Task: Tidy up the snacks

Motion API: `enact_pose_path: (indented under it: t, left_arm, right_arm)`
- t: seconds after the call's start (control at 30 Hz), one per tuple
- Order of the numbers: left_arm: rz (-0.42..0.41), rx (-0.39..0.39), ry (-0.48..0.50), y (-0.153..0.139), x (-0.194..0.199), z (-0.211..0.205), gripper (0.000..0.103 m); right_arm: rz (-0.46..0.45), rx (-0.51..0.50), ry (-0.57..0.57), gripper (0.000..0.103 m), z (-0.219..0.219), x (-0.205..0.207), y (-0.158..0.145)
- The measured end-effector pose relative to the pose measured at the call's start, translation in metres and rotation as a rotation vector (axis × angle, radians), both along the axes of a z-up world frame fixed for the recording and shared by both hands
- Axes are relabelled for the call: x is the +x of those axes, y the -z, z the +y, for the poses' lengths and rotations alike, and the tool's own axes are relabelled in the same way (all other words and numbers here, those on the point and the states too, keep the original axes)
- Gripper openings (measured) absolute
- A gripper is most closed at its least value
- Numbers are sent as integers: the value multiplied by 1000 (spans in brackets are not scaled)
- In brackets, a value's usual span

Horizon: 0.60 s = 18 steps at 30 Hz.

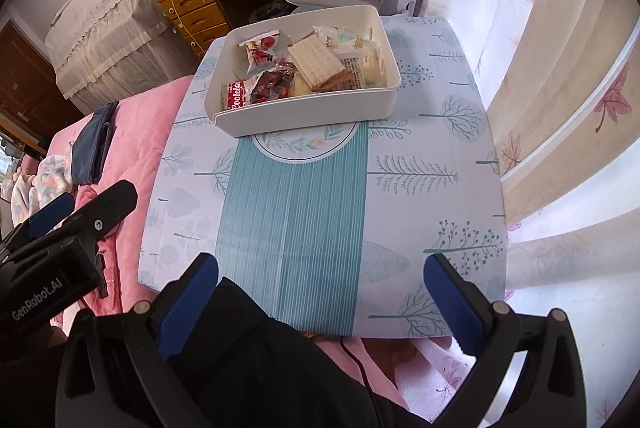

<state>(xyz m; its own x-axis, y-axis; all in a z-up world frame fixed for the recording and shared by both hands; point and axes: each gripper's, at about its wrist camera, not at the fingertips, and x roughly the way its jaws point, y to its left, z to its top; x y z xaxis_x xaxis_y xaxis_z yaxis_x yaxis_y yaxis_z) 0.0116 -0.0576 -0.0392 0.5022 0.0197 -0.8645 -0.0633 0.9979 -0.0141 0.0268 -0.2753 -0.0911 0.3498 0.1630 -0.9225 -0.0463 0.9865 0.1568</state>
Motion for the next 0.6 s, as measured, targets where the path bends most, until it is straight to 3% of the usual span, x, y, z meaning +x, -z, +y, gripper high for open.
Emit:
enact_pose_path:
  t: [0.6]
  left_arm:
    - [-9, -4, 8, 1, 5, -6, 102]
  right_arm:
    - [32, -11, -22, 103, -1, 9, 5]
